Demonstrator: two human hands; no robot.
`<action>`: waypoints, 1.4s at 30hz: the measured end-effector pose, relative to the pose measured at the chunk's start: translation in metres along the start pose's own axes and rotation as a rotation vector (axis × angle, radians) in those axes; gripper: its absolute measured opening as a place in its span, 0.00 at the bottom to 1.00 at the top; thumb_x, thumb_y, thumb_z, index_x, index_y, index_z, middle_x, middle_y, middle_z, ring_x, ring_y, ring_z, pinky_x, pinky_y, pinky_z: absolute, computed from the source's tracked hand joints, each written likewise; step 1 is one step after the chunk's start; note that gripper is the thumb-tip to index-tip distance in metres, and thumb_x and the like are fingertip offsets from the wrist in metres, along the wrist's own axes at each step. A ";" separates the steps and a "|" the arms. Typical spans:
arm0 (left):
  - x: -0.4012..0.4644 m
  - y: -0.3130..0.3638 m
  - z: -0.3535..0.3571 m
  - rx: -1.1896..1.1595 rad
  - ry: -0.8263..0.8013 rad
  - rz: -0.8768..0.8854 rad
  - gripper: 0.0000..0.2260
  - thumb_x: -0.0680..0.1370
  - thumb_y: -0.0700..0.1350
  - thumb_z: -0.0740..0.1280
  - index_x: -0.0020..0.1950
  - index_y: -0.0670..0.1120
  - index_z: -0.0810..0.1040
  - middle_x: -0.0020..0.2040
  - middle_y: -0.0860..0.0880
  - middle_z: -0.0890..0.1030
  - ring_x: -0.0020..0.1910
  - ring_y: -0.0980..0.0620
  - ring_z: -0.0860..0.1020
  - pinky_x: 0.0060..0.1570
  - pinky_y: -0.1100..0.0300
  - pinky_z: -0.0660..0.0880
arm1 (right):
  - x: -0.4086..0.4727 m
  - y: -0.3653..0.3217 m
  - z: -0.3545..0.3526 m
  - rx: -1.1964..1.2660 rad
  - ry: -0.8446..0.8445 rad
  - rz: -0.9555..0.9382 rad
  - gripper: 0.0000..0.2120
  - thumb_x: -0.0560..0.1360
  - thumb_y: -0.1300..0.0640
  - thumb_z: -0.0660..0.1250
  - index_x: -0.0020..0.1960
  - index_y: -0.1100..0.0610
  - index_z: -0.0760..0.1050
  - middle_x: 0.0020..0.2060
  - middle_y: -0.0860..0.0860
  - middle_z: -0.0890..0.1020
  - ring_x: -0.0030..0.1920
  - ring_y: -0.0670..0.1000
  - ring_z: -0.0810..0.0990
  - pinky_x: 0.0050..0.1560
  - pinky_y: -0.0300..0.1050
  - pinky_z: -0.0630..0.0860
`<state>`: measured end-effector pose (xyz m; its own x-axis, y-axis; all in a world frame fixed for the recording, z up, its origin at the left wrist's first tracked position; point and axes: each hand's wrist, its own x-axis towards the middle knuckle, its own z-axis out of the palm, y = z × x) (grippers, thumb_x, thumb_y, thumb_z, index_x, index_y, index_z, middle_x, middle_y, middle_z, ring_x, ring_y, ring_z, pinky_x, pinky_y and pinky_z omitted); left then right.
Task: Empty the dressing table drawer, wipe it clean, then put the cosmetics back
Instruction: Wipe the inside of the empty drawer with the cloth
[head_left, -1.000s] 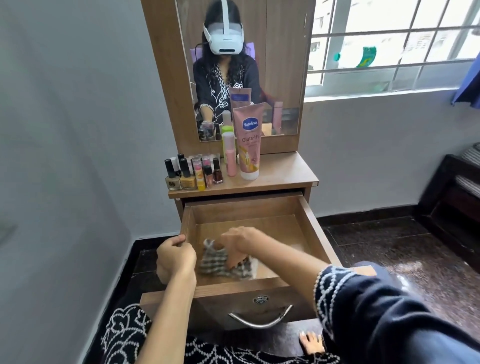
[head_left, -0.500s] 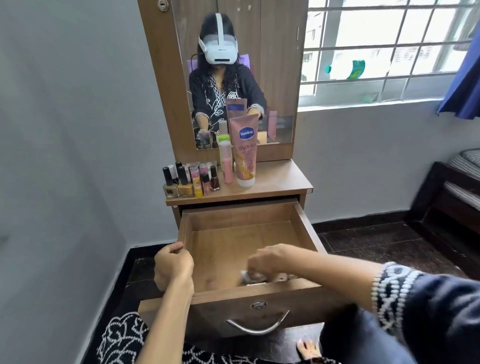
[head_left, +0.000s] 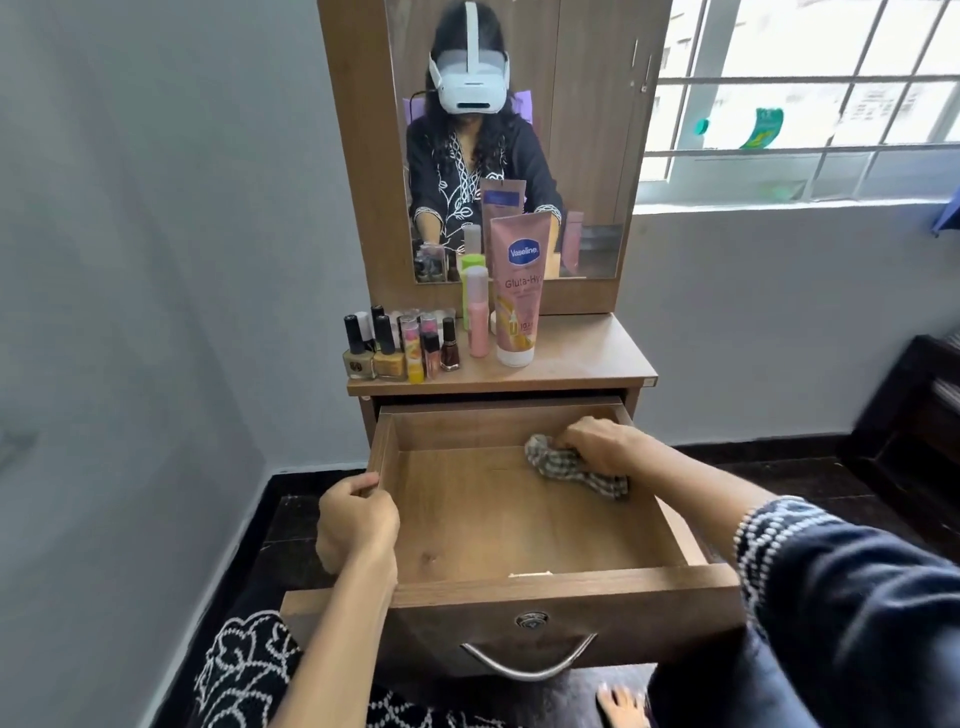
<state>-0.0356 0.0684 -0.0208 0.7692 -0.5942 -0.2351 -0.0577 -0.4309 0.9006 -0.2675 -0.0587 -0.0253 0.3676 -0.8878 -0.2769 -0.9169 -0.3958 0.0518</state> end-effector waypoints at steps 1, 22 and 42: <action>0.000 0.000 0.000 0.002 0.002 0.002 0.14 0.77 0.37 0.60 0.54 0.52 0.80 0.54 0.48 0.81 0.50 0.44 0.78 0.46 0.54 0.75 | 0.008 0.002 0.000 0.025 0.023 0.024 0.20 0.78 0.63 0.58 0.69 0.51 0.70 0.65 0.56 0.75 0.63 0.58 0.75 0.63 0.50 0.72; 0.004 0.002 0.000 0.025 0.008 0.019 0.10 0.78 0.39 0.63 0.50 0.53 0.80 0.53 0.46 0.81 0.49 0.42 0.78 0.49 0.52 0.76 | 0.016 -0.185 -0.018 -0.009 0.031 -0.160 0.18 0.76 0.61 0.65 0.65 0.61 0.71 0.61 0.58 0.76 0.61 0.59 0.76 0.56 0.50 0.74; 0.001 0.001 0.000 -0.015 -0.006 0.001 0.13 0.78 0.37 0.60 0.52 0.52 0.79 0.53 0.47 0.81 0.45 0.46 0.76 0.41 0.55 0.72 | -0.072 -0.034 0.012 0.000 -0.210 -0.092 0.21 0.68 0.66 0.70 0.60 0.57 0.75 0.57 0.56 0.79 0.55 0.57 0.79 0.47 0.44 0.76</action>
<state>-0.0344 0.0672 -0.0197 0.7652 -0.5989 -0.2363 -0.0490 -0.4201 0.9061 -0.2647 0.0214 -0.0190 0.4094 -0.7797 -0.4738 -0.8810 -0.4728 0.0168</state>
